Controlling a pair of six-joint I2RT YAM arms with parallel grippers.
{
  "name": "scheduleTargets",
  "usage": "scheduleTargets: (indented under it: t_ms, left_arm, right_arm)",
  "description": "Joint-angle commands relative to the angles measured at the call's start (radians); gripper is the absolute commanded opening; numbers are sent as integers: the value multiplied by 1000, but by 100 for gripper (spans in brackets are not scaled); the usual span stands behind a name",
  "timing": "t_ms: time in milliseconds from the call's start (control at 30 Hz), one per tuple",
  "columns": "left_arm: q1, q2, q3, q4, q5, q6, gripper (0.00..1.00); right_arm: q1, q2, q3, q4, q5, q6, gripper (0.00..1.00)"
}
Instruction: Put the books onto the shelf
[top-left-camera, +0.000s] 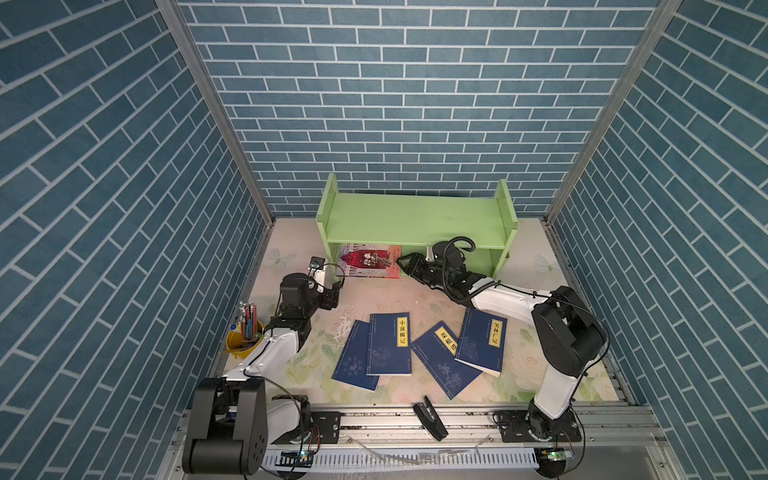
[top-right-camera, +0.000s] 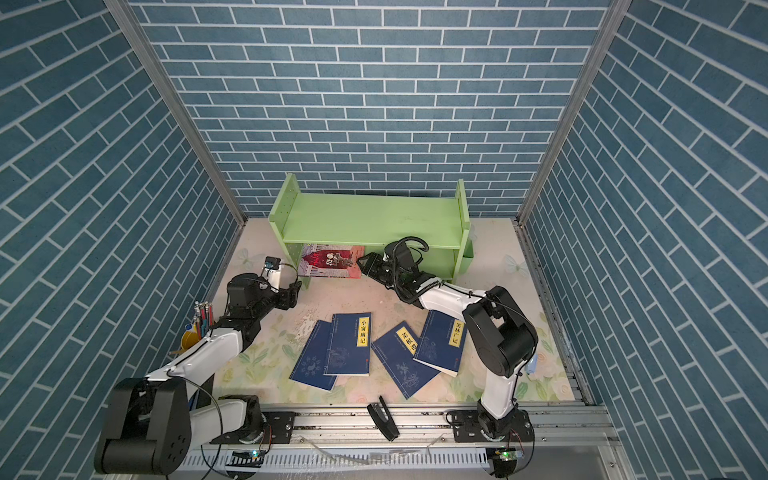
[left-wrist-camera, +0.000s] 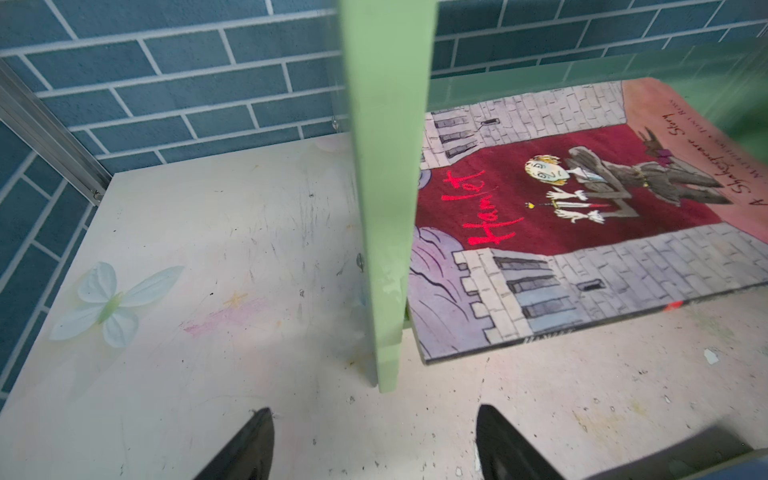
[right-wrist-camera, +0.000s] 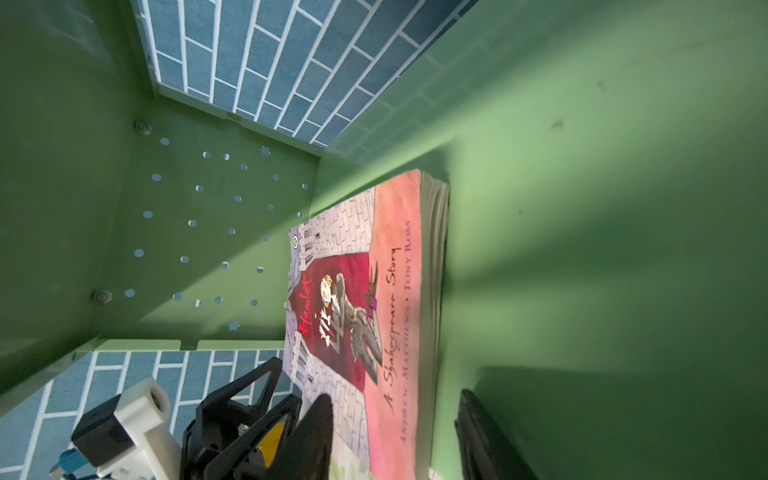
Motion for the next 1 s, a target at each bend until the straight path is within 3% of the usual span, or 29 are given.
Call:
scheduleTargets:
  t_ms: [0,167,300,500,633,800,967]
  left_arm:
    - [5,14,33,13,-2,-16,78]
    - [7,1,27,3,-3,-8,77]
    - [8,-13,22,-11,6,1,76]
    - [18,-51,28,-82,8,23,69]
    - [22,-74,39,-163,4,43,51]
    - [26,-81,34,-192,9,69,21]
    - [28,-49,65,-199,38,50,6]
  right_arm:
    - [1,-63,-12,-60,41,-91,50]
    - [2,-113,-71,-50,33,-109,49]
    - [21,-162,-114,-54,40,-140,42]
    - [83,-205,-110,-134,45,-226,15]
    - [121,-202,-96,-161,59,-263,2]
    - [156,-172,-77,-159,76,-299,0]
    - [181,-137,-22,-182,83,-354,0]
